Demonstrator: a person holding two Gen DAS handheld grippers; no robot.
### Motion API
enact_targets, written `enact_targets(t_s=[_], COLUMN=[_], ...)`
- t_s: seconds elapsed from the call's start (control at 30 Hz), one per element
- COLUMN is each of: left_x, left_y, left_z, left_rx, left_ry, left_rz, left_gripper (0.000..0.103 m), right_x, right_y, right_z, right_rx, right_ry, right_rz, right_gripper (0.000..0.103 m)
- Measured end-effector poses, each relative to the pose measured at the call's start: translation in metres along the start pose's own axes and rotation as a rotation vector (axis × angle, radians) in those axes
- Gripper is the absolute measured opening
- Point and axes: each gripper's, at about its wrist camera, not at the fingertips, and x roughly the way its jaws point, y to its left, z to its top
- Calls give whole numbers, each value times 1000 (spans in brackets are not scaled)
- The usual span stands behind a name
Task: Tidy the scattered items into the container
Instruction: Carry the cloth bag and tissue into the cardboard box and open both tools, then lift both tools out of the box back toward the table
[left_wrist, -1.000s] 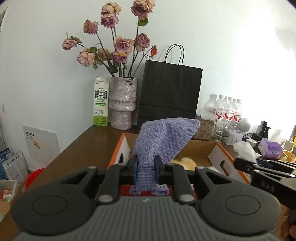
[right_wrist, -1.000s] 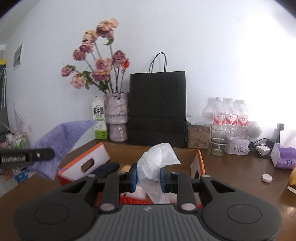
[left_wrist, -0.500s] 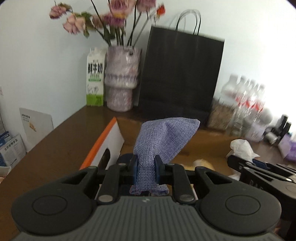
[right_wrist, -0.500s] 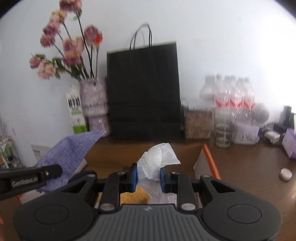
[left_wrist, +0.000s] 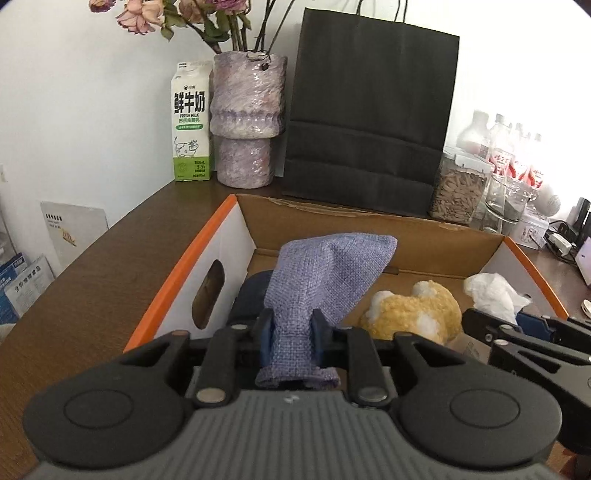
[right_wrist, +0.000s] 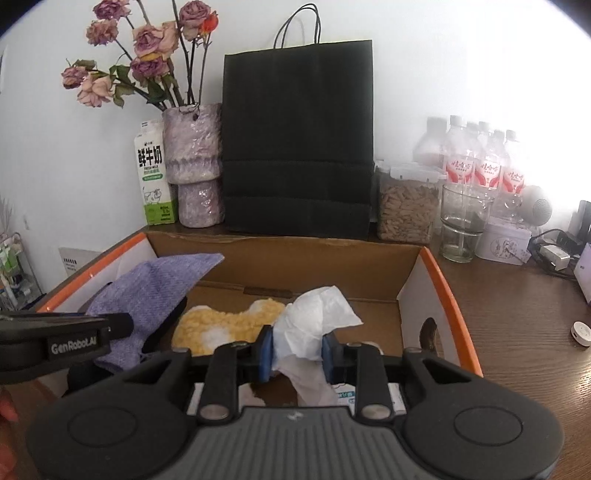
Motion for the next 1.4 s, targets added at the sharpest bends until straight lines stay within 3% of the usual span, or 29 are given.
enact_targets(t_s=[0.07,0.2,0.27,0.37,0.43,0.97,1.17,1.4], left_x=[-4,-18,-26,-40,-47,-58,-86,-128], left_y=[-1,-4,-5,-9,-11,0,14,33], left_z=[-1,0,0,0,0,5,9,-14], left_rx=[11,43,52,76,86,38,7,25], left_ry=[-14,-65,-98,-171,-201,-196,-233,-195], left_rz=[19,39,52,74,86,71,53,-4], left_gripper=[49,55,85,103,103,103,103,103], right_x=[-4,-14,-17,-22,-23,-44,-86,-141], right_y=[2,10,13,15,15,17,19,11], right_z=[-1,-4,-4,-3,-3,5,13,0], right_rx=[-10,-76,-83,-90,-89,-91,-110,-141], right_ry=[-13,-43,-49,-50,-41,-43,-125,-156], right_rz=[-8,-31,-38,-45,-49,-42,-31,-15], right_gripper=[72,83,96,103,103,103,103,103])
